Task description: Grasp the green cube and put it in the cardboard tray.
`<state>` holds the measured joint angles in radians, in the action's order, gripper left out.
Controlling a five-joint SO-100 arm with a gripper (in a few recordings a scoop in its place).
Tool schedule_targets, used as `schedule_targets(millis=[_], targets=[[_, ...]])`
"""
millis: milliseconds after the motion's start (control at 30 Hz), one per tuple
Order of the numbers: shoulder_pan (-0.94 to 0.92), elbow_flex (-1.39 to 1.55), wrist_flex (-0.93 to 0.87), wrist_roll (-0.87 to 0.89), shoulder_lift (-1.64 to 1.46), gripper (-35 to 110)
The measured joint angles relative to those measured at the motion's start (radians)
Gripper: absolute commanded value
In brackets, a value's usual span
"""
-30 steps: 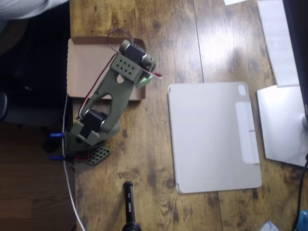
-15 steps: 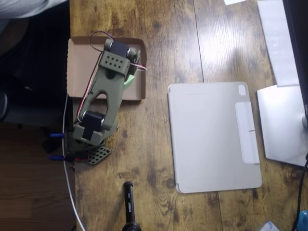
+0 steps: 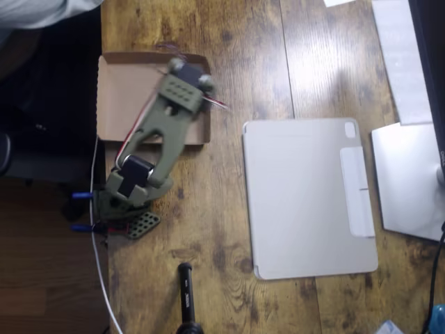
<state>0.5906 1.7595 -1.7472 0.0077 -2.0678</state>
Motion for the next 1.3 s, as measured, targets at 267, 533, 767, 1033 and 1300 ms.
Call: schedule_targets(millis=[267, 533, 767, 1033, 1300], targets=[[-0.322, 0.037, -0.025, 0.011, 0.109, 8], [-0.535, 0.054, -0.025, -0.006, 0.236, 8], [-0.703, 0.006, -0.025, -0.014, 0.272, 8], [-0.719, -0.009, -0.025, -0.009, 0.305, 8], [-0.683, 0.038, -0.023, -0.009, 0.288, 7]])
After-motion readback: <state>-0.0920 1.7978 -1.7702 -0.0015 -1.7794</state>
